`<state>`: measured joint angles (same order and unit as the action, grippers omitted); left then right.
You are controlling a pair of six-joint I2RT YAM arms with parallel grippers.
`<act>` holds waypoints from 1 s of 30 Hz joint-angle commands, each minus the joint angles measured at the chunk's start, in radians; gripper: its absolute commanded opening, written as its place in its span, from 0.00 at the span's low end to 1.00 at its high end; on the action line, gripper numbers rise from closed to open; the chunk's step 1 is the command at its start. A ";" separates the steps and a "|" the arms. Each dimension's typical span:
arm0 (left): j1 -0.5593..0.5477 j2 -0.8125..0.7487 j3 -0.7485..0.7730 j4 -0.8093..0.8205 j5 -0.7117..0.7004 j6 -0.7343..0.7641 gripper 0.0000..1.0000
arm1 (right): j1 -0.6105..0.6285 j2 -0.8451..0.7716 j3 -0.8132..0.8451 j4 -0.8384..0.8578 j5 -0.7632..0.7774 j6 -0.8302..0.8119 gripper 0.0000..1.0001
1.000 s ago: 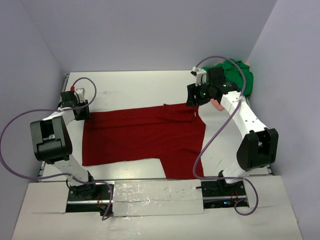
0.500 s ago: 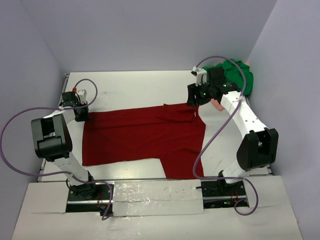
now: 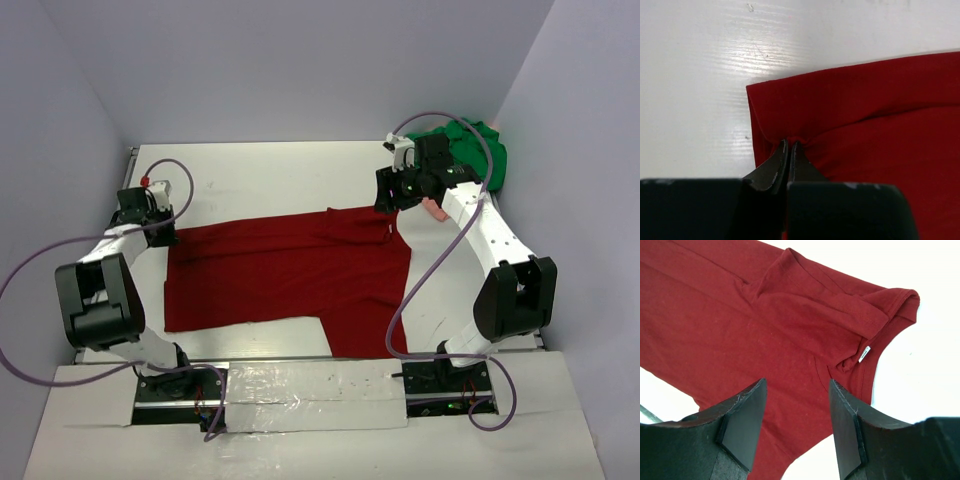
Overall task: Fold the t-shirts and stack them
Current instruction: Fold the tshirt
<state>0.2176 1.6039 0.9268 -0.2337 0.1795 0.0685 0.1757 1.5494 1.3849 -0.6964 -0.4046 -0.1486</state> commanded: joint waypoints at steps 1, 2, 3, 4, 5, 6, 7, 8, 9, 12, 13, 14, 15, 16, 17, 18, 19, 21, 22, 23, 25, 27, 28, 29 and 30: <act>0.000 -0.114 -0.019 -0.041 0.028 0.025 0.00 | -0.008 -0.020 -0.003 0.020 0.007 -0.012 0.59; 0.000 -0.131 -0.023 -0.049 0.029 0.027 0.00 | -0.008 -0.020 -0.001 0.018 0.009 -0.012 0.59; 0.000 -0.163 -0.029 -0.056 0.031 0.033 0.00 | -0.008 -0.022 -0.001 0.020 0.010 -0.014 0.59; 0.000 -0.179 -0.045 -0.070 0.035 0.048 0.00 | -0.008 -0.023 -0.001 0.020 0.010 -0.012 0.59; 0.000 -0.193 -0.052 -0.078 0.041 0.054 0.00 | -0.008 -0.025 -0.001 0.018 0.009 -0.012 0.59; 0.000 -0.212 -0.058 -0.087 0.041 0.060 0.00 | -0.008 -0.028 0.000 0.015 0.007 -0.014 0.59; 0.000 -0.222 -0.074 -0.093 0.038 0.074 0.00 | -0.010 -0.029 0.002 0.017 0.007 -0.014 0.59; 0.000 -0.229 -0.081 -0.108 0.041 0.083 0.00 | -0.010 -0.031 0.003 0.015 0.009 -0.014 0.59; 0.002 -0.242 -0.094 -0.119 0.046 0.096 0.00 | -0.010 -0.034 0.003 0.015 0.010 -0.016 0.59; 0.002 -0.259 -0.120 -0.142 0.032 0.116 0.00 | -0.010 -0.037 0.009 0.006 0.010 -0.016 0.59; 0.003 -0.260 -0.126 -0.144 0.032 0.122 0.00 | -0.008 -0.037 0.012 0.005 0.010 -0.016 0.59; 0.003 -0.263 -0.132 -0.144 0.035 0.125 0.00 | -0.010 -0.040 0.014 0.003 0.007 -0.016 0.59; 0.005 -0.265 -0.140 -0.147 0.037 0.126 0.00 | -0.010 -0.041 0.014 0.002 0.006 -0.016 0.59; 0.005 -0.268 -0.143 -0.147 0.040 0.129 0.00 | -0.010 -0.043 0.016 0.001 0.004 -0.014 0.60; 0.005 -0.265 -0.143 -0.148 0.040 0.129 0.00 | -0.010 -0.043 0.019 -0.002 0.004 -0.014 0.59; 0.006 -0.263 -0.146 -0.145 0.040 0.128 0.00 | -0.010 -0.045 0.019 -0.002 0.004 -0.014 0.59; 0.006 -0.262 -0.146 -0.142 0.040 0.128 0.00 | -0.010 -0.046 0.017 -0.002 0.004 -0.014 0.59; 0.008 -0.254 -0.151 -0.133 0.034 0.126 0.00 | -0.008 -0.049 0.014 -0.003 0.000 -0.014 0.60; 0.008 -0.252 -0.152 -0.118 0.028 0.125 0.00 | -0.010 -0.049 0.011 -0.003 0.000 -0.014 0.59; 0.008 -0.248 -0.155 -0.109 0.025 0.125 0.00 | -0.010 -0.052 0.009 -0.005 -0.003 -0.014 0.60; 0.008 -0.248 -0.164 -0.064 -0.004 0.103 0.00 | -0.010 -0.052 0.006 -0.002 0.001 -0.014 0.60; 0.009 -0.248 -0.178 -0.026 -0.018 0.085 0.00 | -0.010 -0.052 0.006 0.000 0.000 -0.014 0.59; 0.009 -0.249 -0.184 0.021 -0.038 0.079 0.00 | -0.008 -0.052 0.006 0.000 -0.002 -0.012 0.59; 0.009 -0.243 -0.190 0.045 -0.046 0.074 0.00 | -0.008 -0.049 0.006 0.000 -0.002 -0.011 0.59; 0.009 -0.237 -0.192 0.065 -0.054 0.062 0.00 | -0.010 -0.048 0.008 0.000 -0.003 -0.011 0.60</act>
<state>0.2180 1.3693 0.7433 -0.2859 0.1711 0.1600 0.1722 1.5433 1.3849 -0.6983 -0.4042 -0.1513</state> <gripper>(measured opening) 0.026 0.597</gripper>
